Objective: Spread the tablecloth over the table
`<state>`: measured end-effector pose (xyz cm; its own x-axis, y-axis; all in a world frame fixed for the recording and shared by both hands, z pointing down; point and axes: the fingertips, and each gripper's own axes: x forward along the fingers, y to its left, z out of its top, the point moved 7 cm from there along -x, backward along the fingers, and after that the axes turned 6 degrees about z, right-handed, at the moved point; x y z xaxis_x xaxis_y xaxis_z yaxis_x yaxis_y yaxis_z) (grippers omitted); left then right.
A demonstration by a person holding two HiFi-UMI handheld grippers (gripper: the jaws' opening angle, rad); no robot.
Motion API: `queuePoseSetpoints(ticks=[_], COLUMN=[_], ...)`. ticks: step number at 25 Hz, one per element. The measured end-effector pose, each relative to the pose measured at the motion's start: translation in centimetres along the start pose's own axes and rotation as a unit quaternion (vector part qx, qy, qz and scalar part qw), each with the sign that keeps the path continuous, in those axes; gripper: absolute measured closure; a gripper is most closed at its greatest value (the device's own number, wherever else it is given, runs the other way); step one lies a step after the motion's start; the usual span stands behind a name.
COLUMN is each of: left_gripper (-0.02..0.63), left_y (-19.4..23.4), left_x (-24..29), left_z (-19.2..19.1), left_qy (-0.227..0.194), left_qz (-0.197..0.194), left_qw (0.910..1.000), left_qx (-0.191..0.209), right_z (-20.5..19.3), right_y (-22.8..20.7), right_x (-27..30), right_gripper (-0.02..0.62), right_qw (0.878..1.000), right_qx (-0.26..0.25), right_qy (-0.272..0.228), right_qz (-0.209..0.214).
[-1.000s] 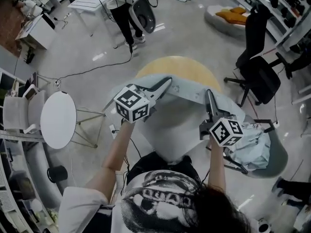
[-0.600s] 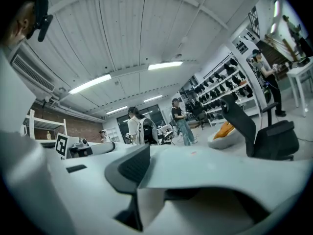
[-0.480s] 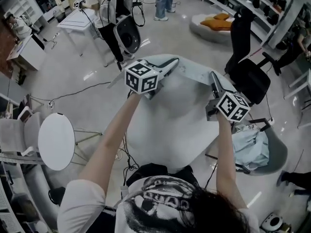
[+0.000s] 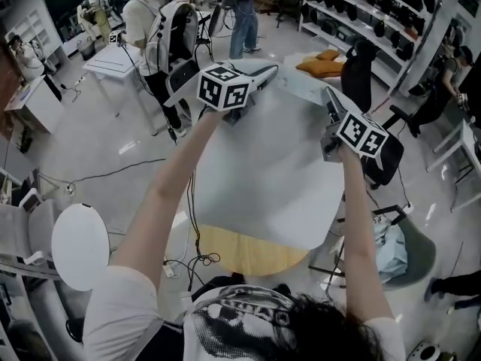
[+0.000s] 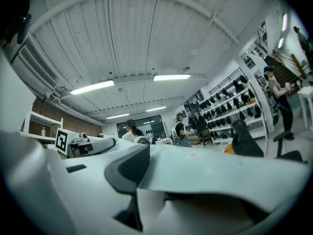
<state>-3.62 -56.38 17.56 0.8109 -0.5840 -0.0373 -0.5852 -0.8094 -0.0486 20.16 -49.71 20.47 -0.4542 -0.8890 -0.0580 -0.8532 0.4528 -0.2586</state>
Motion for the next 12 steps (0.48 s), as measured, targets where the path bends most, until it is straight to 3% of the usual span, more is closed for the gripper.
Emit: queuePoseSetpoints(ticks=[8, 12], left_gripper=[0.529, 0.528], left_y=[1.8, 2.1], left_x=[0.7, 0.1], left_z=[8.0, 10.0], left_qy=[-0.056, -0.072], left_qz=[0.007, 0.012], left_qw=[0.9968, 0.9949], left_qx=[0.058, 0.07], right_z=[8.7, 11.1], right_y=[2.1, 3.6], right_x=[2.2, 2.5], right_gripper=[0.508, 0.506], right_qw=[0.992, 0.985], right_qx=[-0.113, -0.159], right_qy=[-0.054, -0.068], right_qz=[0.012, 0.015])
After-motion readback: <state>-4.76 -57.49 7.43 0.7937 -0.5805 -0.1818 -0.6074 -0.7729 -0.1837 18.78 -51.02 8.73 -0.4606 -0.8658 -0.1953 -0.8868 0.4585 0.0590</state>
